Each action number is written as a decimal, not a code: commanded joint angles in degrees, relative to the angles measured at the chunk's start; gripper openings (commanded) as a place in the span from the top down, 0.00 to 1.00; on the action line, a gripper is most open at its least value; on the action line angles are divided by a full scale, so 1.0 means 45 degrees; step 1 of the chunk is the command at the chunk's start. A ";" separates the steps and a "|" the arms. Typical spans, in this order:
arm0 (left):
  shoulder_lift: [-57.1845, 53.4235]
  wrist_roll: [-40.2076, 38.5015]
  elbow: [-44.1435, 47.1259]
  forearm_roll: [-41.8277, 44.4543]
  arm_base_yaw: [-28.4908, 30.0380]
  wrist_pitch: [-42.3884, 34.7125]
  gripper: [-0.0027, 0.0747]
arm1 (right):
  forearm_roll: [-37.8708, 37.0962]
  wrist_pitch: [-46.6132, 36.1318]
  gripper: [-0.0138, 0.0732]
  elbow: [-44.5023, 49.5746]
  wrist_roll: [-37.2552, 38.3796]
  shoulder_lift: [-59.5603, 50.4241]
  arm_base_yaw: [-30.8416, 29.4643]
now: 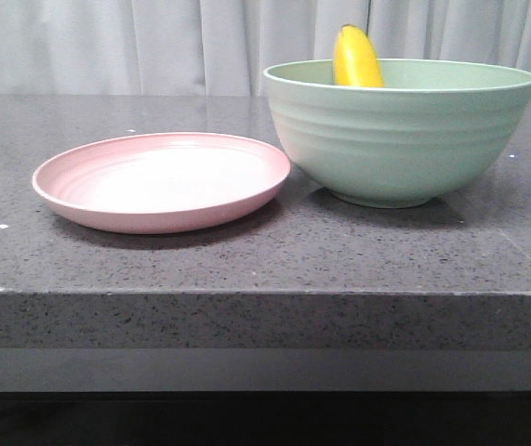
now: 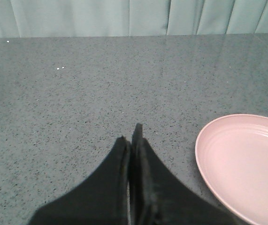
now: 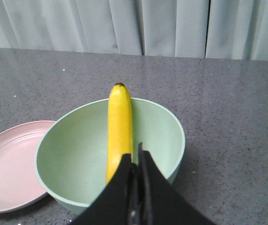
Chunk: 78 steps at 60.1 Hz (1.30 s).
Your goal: Transfer banana from pink plate to green bowl
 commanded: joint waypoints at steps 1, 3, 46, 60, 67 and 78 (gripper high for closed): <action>-0.1399 0.0006 0.0567 0.0275 0.0020 -0.1003 0.99 | 0.0139 -0.0948 0.94 -0.0333 -0.0129 -0.0048 -0.0097; -0.2092 0.0006 0.1062 0.0334 0.0020 -0.1003 0.99 | 0.0139 -0.0948 0.94 -0.0333 -0.0129 -0.0048 -0.0097; -0.8417 0.0006 0.7789 0.0402 0.1258 -0.2878 0.99 | 0.0139 -0.0857 0.94 -0.0333 -0.0129 -0.0014 -0.0097; -0.8417 0.0006 0.8256 0.0173 0.1354 -0.4091 0.99 | 0.0139 -0.0857 0.94 -0.0333 -0.0129 -0.0014 -0.0097; -0.8365 0.0006 0.8256 0.0173 0.1354 -0.4091 0.99 | 0.0139 -0.0857 0.94 -0.0333 -0.0129 -0.0014 -0.0097; -0.8365 0.0006 0.8256 0.0173 0.1354 -0.4091 0.99 | 0.0139 -0.0857 0.94 -0.0333 -0.0129 -0.0014 -0.0097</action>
